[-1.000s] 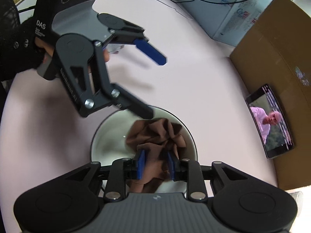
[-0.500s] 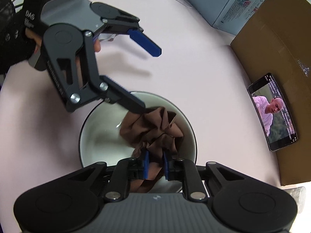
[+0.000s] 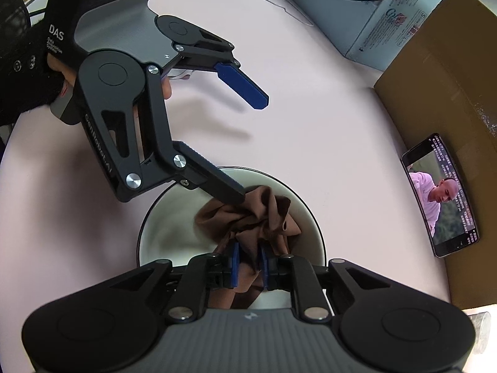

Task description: Clean bowl

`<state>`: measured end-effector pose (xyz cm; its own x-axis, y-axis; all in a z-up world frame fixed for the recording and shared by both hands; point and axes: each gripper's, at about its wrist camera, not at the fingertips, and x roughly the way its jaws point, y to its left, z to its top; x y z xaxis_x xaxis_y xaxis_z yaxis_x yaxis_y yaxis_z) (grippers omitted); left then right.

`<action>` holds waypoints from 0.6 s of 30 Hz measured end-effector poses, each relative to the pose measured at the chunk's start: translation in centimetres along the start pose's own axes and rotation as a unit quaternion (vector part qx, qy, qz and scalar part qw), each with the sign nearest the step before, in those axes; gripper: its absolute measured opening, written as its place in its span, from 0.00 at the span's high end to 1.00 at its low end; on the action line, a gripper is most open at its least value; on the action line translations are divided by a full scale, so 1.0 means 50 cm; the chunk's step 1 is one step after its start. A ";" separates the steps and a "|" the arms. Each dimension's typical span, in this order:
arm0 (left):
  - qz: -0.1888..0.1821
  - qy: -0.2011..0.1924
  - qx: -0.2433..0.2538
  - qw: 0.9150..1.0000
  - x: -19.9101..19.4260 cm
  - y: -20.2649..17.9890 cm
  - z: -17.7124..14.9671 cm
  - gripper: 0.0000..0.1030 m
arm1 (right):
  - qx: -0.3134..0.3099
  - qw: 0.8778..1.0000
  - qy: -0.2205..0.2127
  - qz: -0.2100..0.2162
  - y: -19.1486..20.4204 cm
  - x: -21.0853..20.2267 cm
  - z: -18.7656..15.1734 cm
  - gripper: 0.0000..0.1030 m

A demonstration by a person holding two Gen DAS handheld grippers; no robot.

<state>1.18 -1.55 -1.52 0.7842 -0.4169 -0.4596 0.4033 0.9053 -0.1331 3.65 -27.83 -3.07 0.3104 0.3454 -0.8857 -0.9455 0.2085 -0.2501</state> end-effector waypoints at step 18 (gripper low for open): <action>0.001 0.000 0.000 1.000 0.001 0.000 -0.001 0.00 | -0.019 0.999 -0.012 -0.034 -0.006 0.020 0.016 0.80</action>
<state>1.19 -1.54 -1.56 0.7853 -0.4148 -0.4596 0.4011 0.9064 -0.1328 4.32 -26.80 -3.55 0.3751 0.3538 -0.8568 -0.9254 0.1965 -0.3240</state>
